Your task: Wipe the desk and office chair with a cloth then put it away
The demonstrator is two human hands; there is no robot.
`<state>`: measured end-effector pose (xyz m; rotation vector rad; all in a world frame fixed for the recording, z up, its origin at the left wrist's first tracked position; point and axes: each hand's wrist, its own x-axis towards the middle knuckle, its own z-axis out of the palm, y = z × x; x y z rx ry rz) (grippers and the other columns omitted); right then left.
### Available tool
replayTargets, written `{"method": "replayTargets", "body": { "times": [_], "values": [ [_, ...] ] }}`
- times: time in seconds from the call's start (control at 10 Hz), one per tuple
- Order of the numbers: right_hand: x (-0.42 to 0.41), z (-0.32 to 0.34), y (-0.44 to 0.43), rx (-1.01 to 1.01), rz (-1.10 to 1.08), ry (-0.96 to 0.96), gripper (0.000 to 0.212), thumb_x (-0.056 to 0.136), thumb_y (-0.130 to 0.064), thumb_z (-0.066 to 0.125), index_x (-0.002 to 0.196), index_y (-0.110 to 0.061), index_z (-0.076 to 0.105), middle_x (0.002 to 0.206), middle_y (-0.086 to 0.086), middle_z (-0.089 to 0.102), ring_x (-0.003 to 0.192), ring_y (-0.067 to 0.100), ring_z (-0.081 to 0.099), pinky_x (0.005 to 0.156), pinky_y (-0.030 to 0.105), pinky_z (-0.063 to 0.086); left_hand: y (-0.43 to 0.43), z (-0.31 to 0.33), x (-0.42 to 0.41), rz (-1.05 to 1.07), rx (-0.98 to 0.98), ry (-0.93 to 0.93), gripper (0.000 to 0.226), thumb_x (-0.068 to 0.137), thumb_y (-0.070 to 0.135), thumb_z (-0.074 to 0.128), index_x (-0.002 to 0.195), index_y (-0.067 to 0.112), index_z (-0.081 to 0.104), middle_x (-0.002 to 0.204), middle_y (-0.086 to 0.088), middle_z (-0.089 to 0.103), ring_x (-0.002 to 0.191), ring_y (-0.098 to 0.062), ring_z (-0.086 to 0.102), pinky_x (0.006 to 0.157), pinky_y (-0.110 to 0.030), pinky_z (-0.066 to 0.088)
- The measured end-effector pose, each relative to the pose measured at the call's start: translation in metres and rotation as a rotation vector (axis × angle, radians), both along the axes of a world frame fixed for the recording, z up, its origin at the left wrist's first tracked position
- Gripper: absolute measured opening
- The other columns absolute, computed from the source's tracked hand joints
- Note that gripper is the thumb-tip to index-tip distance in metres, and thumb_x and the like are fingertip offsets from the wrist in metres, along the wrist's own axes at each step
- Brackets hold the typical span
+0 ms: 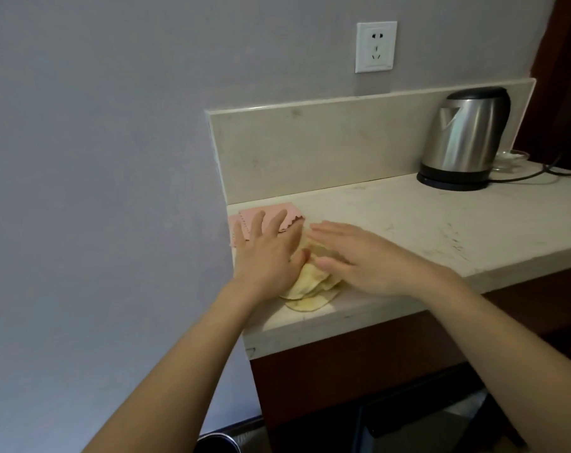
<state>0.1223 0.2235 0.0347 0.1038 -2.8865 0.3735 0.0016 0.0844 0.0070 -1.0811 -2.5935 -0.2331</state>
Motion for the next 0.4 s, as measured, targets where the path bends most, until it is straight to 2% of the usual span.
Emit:
{"method": "replayTargets", "body": {
  "times": [0.1, 0.2, 0.3, 0.4],
  "values": [
    [-0.008, -0.013, -0.004, 0.139, 0.004, -0.112, 0.056, 0.099, -0.047, 0.032, 0.151, -0.03, 0.018, 0.158, -0.012, 0.013, 0.145, 0.006, 0.01, 0.117, 0.03, 0.009, -0.006, -0.004, 0.001, 0.044, -0.161, 0.005, 0.057, 0.091, 0.064, 0.012, 0.144, 0.046, 0.026, 0.16, 0.005, 0.006, 0.146, -0.028, -0.01, 0.108, -0.06, -0.016],
    [-0.01, -0.017, 0.0, 0.096, -0.042, -0.177, 0.052, 0.098, -0.05, 0.034, 0.147, -0.034, 0.029, 0.153, -0.009, 0.03, 0.138, 0.015, 0.031, 0.113, 0.036, 0.025, -0.009, 0.003, 0.0, 0.089, -0.249, -0.053, 0.063, 0.087, 0.072, 0.009, 0.143, 0.048, 0.025, 0.16, 0.004, 0.003, 0.145, -0.027, -0.015, 0.107, -0.059, -0.019],
    [-0.012, -0.012, -0.004, 0.169, -0.059, -0.055, 0.045, 0.094, -0.049, 0.04, 0.136, -0.034, 0.047, 0.132, -0.006, 0.056, 0.117, 0.02, 0.051, 0.093, 0.033, 0.041, -0.013, 0.006, 0.003, 0.073, -0.259, -0.094, 0.065, 0.086, 0.073, 0.011, 0.144, 0.047, 0.023, 0.16, 0.004, 0.003, 0.146, -0.026, -0.014, 0.108, -0.058, -0.018],
    [-0.019, 0.001, -0.014, 0.252, -0.026, 0.1, 0.036, 0.089, -0.046, 0.045, 0.12, -0.032, 0.06, 0.108, -0.004, 0.067, 0.096, 0.019, 0.059, 0.077, 0.031, 0.044, -0.026, 0.008, 0.005, 0.016, -0.193, -0.208, 0.062, 0.089, 0.069, 0.02, 0.146, 0.044, 0.023, 0.16, 0.006, 0.009, 0.147, -0.023, -0.004, 0.113, -0.056, -0.008]
  ]
}}
